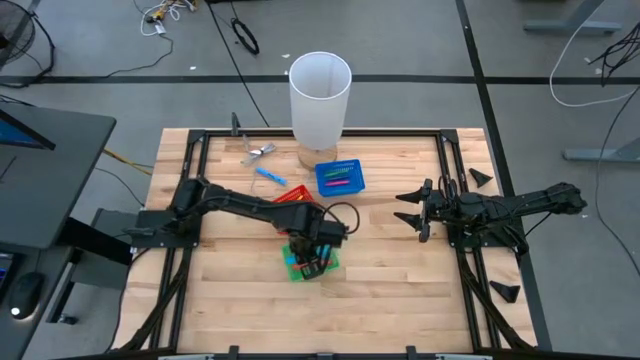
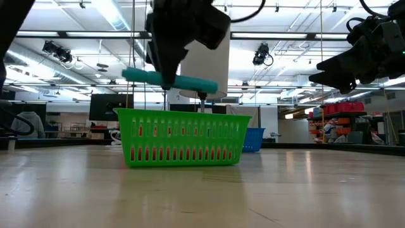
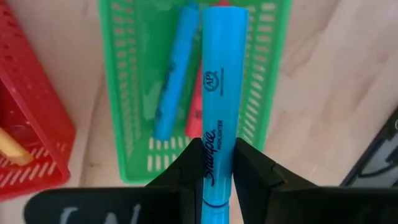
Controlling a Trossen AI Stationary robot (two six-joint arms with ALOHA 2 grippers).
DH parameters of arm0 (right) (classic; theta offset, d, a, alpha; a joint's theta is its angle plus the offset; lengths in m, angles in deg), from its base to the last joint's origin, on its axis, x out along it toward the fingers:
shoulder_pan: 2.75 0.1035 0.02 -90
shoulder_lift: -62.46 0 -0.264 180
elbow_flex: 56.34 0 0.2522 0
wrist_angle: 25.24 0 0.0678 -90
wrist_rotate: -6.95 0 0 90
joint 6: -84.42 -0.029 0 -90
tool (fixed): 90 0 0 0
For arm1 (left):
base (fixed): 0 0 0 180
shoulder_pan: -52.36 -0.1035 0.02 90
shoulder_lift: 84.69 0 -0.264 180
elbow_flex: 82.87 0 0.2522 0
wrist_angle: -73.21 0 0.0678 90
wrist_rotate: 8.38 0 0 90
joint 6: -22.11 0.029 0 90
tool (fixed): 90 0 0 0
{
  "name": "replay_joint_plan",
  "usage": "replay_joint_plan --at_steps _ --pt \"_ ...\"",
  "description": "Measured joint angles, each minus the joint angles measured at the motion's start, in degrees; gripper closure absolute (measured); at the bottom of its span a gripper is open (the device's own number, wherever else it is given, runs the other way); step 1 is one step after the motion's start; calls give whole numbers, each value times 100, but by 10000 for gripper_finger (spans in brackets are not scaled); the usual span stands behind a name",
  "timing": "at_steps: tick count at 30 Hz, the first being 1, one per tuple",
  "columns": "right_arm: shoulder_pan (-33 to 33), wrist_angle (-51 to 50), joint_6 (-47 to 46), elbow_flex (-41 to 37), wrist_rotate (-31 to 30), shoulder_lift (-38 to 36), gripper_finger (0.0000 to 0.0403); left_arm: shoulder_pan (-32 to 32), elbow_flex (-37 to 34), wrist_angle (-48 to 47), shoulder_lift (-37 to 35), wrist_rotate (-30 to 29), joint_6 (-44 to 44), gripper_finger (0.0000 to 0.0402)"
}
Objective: Pick & Place Markers
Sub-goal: Put the bottom blue highlighter into the green bin
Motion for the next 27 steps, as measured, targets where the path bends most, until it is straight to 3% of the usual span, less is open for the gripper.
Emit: replay_joint_plan --at_steps 20,27 --pt "2 -2 0 0 1 1 140 -129 33 322 993 -44 -122 336" --pt "1 -1 0 0 -1 1 140 -131 33 350 1012 276 -148 282"
